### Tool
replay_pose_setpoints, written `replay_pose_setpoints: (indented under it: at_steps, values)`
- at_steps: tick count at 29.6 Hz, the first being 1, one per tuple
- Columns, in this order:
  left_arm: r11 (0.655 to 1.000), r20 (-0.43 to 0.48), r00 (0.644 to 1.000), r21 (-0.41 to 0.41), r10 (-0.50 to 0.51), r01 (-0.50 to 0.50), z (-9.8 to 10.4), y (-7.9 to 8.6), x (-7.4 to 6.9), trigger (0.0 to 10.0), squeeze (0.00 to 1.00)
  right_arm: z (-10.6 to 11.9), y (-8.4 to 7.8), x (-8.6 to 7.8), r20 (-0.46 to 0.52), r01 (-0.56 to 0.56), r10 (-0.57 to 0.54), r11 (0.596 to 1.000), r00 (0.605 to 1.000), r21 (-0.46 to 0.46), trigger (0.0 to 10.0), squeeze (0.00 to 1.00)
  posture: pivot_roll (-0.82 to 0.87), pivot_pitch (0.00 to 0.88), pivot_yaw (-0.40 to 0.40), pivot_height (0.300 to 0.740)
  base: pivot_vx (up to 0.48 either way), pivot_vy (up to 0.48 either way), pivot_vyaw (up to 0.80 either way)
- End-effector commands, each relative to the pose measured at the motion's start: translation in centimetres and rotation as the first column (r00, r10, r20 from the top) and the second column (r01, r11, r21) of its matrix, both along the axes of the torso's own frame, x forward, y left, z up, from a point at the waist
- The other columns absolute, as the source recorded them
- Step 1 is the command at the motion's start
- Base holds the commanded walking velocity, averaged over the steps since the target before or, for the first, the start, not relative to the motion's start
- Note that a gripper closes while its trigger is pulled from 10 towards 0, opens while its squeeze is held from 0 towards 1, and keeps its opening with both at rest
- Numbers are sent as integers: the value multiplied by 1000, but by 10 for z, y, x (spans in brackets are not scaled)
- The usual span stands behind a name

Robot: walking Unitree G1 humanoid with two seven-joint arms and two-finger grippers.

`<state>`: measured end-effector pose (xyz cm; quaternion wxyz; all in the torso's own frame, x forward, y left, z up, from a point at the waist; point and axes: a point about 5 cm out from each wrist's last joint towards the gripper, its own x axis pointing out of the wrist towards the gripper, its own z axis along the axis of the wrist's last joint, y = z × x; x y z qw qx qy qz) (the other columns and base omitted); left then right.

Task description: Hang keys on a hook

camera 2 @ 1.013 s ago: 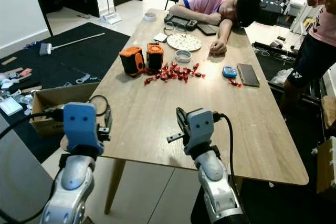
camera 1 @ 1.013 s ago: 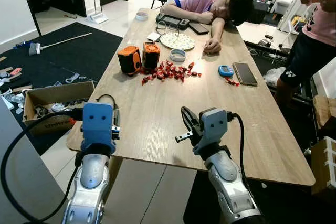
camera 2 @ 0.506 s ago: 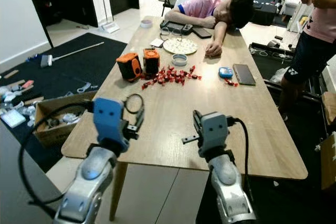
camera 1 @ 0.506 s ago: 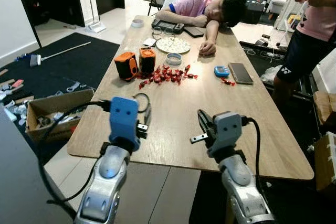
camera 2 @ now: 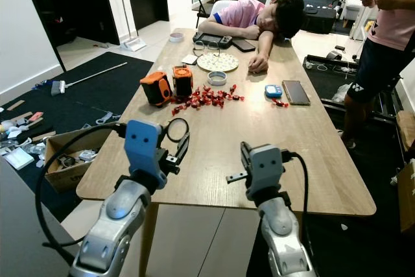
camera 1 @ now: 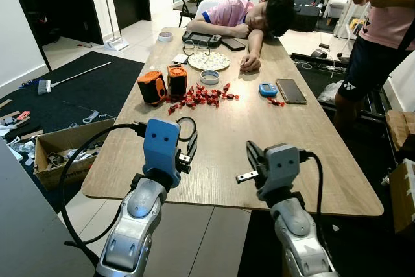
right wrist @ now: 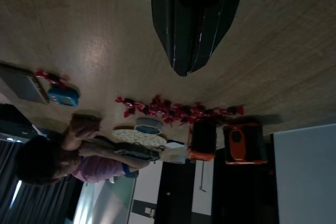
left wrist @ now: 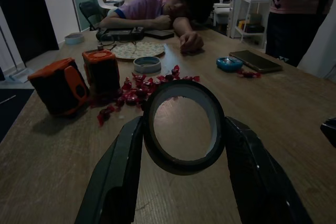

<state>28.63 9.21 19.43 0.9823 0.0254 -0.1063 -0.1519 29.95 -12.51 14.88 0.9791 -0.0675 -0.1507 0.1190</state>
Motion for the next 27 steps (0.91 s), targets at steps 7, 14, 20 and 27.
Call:
replay_pose_setpoints:
  at_steps: [7, 14, 20, 27]
  values:
    - [999, -19, 999, 4, 51, -50, -5, 8, -1, 10000, 0, 2, 5, 2, 12, -25, 25, 1000, 1000, 5, 10000, 0, 107, 101, -10, 740, 0, 0, 0]
    - [997, -16, 997, 8, 70, -70, -5, 11, 0, 10000, 0, 2, 9, 2, 8, -42, 42, 999, 999, 8, 10000, 0, 111, 98, -15, 740, 0, 0, 0]
    - [997, -15, 997, 8, 73, -73, -6, 11, -1, 10000, 0, 3, 10, 3, 12, -44, 44, 999, 999, -7, 10000, 0, 115, 94, -17, 740, 0, 0, 0]
    - [996, -16, 996, 8, 85, -85, -6, 12, -1, 10000, 0, 2, 10, 4, 9, -51, 51, 999, 999, -5, 10000, 0, 119, 91, -21, 740, 0, 0, 0]
